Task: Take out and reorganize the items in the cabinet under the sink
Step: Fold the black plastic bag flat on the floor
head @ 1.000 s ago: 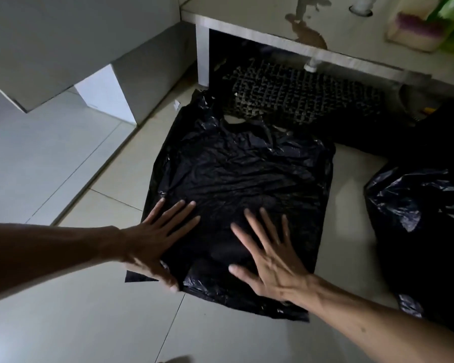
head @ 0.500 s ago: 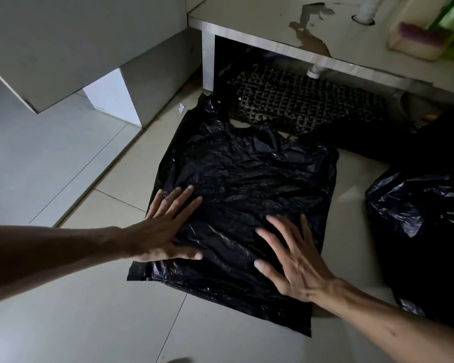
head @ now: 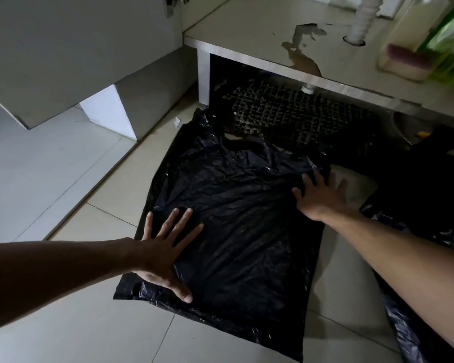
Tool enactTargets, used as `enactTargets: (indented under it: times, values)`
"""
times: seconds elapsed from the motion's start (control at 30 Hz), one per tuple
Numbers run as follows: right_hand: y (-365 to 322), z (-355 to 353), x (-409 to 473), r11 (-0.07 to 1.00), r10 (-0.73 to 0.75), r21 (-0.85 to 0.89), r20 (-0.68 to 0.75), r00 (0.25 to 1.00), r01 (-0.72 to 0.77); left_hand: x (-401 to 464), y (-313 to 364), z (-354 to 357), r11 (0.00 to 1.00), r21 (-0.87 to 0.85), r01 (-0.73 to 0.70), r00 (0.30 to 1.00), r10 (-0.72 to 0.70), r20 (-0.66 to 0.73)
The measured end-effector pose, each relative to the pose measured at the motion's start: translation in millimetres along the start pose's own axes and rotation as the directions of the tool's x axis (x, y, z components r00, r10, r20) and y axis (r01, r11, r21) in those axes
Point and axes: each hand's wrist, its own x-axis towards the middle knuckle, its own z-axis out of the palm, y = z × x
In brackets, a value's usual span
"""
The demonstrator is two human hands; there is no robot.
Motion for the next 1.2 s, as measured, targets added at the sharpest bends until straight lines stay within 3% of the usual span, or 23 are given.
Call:
enactTargets:
  times: [0.03,0.1,0.17,0.2,0.23,0.33,0.4,0.47,0.53,0.57,0.6,0.63,0.67,0.7,0.73,0.83,0.97,1.07,1.2]
  values:
    - [-11.0,2.1,-4.0,0.998,-0.064,-0.009,-0.106,0.992,0.063,0.0,0.7,-2.1,1.000,0.004,-0.001,1.000,0.001,0.017]
    - [-44.7,13.1,-23.5,0.941,-0.320,0.026,-0.253,0.913,0.337,1.0,1.4,-6.0,1.000,0.013,-0.009,0.999,0.009,0.042]
    - [-84.5,28.8,-45.3,0.775,-0.610,0.024,-0.232,0.758,0.632,1.6,1.4,-9.1,1.000,0.023,0.004,0.999,-0.004,0.037]
    - [-103.2,34.7,-50.4,0.702,-0.701,0.008,-0.168,0.693,0.712,1.0,0.9,-9.8,0.999,0.029,0.018,0.999,-0.019,0.038]
    - [-118.4,37.6,-51.5,0.679,-0.731,-0.001,-0.101,0.675,0.734,0.8,0.9,-9.7,0.999,0.034,0.030,0.999,-0.031,0.044]
    - [-141.9,23.4,-24.5,0.786,-0.612,0.061,-0.072,0.788,0.615,1.7,1.0,-8.3,0.998,0.050,0.048,0.996,-0.051,0.070]
    - [-143.8,0.2,9.8,0.895,-0.429,0.139,0.018,0.903,0.423,1.7,-0.1,-7.1,0.997,0.051,0.052,0.995,-0.056,0.078]
    - [-141.3,-28.8,32.9,0.973,-0.218,0.098,0.094,0.971,0.209,2.5,1.0,-7.6,0.998,0.049,0.043,0.995,-0.047,0.089]
    - [-147.4,-46.5,39.0,0.977,-0.203,-0.074,-0.073,0.976,0.198,3.5,0.1,-8.1,0.998,0.039,0.044,0.994,-0.048,0.099]
    - [-152.9,-48.7,36.4,0.946,-0.324,-0.102,-0.242,0.915,0.308,4.0,-0.3,-8.4,0.998,0.035,0.048,0.993,-0.051,0.102]
    - [-160.8,-47.4,32.6,0.867,-0.487,-0.106,-0.382,0.785,0.486,4.6,-1.1,-8.4,0.998,0.034,0.053,0.993,-0.057,0.100]
    - [-167.9,-41.7,24.5,0.732,-0.626,-0.099,-0.489,0.608,0.674,5.6,-1.0,-8.6,0.998,0.035,0.057,0.994,-0.060,0.097]
    - [-176.2,-35.1,13.3,0.572,-0.735,-0.108,-0.508,0.450,0.813,6.3,-1.0,-8.6,0.998,0.036,0.058,0.994,-0.061,0.094]
    - [-187.5,-27.8,5.9,0.447,-0.817,-0.126,-0.461,0.346,0.886,6.6,-1.1,-8.5,0.998,0.033,0.060,0.994,-0.063,0.094]
    - [-200.2,-21.4,1.2,0.408,-0.867,-0.113,-0.360,0.346,0.906,7.1,-1.1,-8.4,0.998,0.030,0.061,0.993,-0.063,0.099]
    - [-236.4,-10.4,11.3,0.645,-0.764,-0.033,-0.026,0.644,0.764,6.7,-0.2,-8.7,0.998,0.027,0.056,0.992,-0.058,0.108]
    - [-262.7,-40.6,43.5,0.823,-0.562,-0.027,0.104,0.821,0.567,4.2,-0.8,-9.6,0.999,0.003,0.052,0.993,-0.052,0.106]
    - [-263.9,-65.7,46.6,0.825,-0.548,-0.083,0.126,0.827,0.559,3.8,-3.1,-8.9,0.998,-0.002,0.057,0.992,-0.056,0.110]
    - [-228.8,-75.8,20.5,0.730,-0.675,-0.089,0.060,0.736,0.677,3.7,-7.9,-6.2,0.997,0.009,0.071,0.990,-0.071,0.118]
